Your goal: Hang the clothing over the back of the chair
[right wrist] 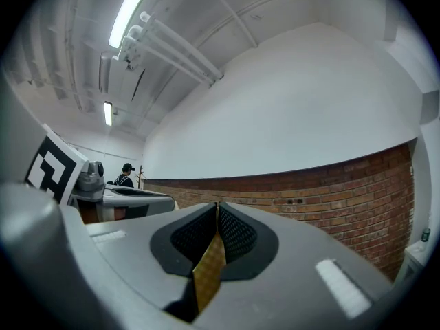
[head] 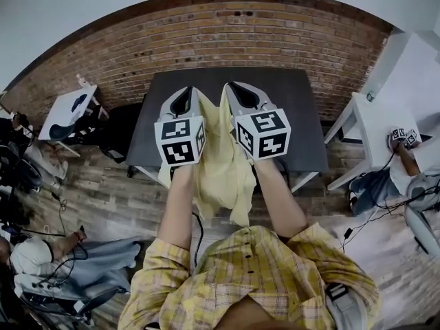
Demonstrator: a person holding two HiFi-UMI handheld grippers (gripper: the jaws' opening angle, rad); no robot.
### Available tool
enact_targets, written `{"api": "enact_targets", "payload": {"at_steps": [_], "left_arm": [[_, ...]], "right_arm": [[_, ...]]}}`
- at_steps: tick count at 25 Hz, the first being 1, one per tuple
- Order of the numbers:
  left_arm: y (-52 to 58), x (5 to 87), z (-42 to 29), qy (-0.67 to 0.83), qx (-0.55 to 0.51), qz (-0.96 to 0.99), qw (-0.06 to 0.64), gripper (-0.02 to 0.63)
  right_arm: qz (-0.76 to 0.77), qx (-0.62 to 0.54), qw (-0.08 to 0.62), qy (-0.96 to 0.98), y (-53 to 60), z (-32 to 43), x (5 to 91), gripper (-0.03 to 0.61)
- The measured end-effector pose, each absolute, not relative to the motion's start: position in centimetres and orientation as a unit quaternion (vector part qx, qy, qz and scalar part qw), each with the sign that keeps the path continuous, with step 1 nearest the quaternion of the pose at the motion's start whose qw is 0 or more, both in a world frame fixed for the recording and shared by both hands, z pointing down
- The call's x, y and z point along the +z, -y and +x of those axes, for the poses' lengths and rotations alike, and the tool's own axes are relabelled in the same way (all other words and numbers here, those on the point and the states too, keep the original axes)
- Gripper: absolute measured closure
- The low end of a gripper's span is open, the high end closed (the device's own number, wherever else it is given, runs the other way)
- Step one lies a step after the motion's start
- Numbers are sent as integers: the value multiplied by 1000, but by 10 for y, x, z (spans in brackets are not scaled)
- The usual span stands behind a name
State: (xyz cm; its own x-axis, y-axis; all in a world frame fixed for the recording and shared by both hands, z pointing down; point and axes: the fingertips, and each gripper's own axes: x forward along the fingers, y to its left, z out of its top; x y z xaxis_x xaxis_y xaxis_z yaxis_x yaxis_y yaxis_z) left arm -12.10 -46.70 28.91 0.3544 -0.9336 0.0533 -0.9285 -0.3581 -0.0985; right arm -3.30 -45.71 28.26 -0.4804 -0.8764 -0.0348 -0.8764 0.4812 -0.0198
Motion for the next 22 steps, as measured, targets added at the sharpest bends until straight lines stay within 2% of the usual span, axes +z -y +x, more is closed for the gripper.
{"api": "enact_targets", "payload": {"at_steps": [22], "left_arm": [[461,334,-108,-562,-79,-824,-7,609]], "right_arm": [[-500,-36,-20,-865,451,-29,330,560]]}}
